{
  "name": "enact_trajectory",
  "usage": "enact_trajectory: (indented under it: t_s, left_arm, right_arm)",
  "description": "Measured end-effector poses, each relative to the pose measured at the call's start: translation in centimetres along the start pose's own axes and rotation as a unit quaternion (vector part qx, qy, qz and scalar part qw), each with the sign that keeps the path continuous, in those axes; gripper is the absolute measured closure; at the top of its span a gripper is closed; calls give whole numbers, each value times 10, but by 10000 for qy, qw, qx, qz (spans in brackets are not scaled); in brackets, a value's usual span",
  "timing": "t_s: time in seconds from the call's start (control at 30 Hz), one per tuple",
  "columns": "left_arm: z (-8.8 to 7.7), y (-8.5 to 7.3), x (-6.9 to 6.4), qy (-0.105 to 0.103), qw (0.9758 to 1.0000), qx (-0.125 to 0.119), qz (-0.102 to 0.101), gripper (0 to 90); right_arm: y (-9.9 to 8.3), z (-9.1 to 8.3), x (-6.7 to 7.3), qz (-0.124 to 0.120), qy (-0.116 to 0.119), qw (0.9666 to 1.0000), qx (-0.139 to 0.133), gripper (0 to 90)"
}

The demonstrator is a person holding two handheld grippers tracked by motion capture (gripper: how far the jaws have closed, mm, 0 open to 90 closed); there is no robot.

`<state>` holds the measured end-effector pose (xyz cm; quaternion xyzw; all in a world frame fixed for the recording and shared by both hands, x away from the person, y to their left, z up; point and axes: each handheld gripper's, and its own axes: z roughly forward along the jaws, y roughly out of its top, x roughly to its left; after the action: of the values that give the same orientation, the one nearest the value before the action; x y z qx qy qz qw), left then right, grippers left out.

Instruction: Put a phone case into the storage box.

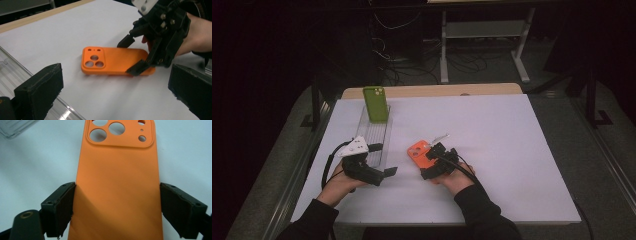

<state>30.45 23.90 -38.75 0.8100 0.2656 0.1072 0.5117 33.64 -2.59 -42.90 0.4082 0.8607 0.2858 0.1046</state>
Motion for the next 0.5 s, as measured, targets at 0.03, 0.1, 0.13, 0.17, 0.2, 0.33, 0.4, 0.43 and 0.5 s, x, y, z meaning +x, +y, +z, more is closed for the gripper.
enact_trajectory:
  t_s: [0.03,0.1,0.13,0.17,0.2,0.33,0.4,0.43,0.5]
  left_arm:
    - [0,0,0,0,10000,15,11,0]
    - [1,0,1,-17,10000,46,35,0]
    - [1,0,0,-26,10000,62,23,0]
    - [1,0,1,-28,10000,80,44,0]
    - [2,1,1,-39,9999,91,76,0]
    - [4,5,0,-95,9998,161,108,0]
    - [5,7,0,-115,9995,218,182,0]
    - [6,9,-1,-131,9995,228,144,0]
    - [8,11,0,-160,9994,239,180,0]
  right_arm:
    - [0,-2,-4,-7,29,10000,4,152]
    - [-1,-8,-12,11,94,10000,-2,152]
    - [-2,-11,-16,28,130,9999,-23,152]
    - [-3,-13,-20,70,186,9998,-15,152]
    - [-3,-16,-25,59,226,9997,-33,152]
    - [0,-28,-40,-35,405,9992,27,152]
    - [2,-35,-46,-148,405,9990,-61,152]
    - [2,-38,-50,-180,411,9989,-108,152]
    - [4,-44,-57,-235,439,9987,-106,152]
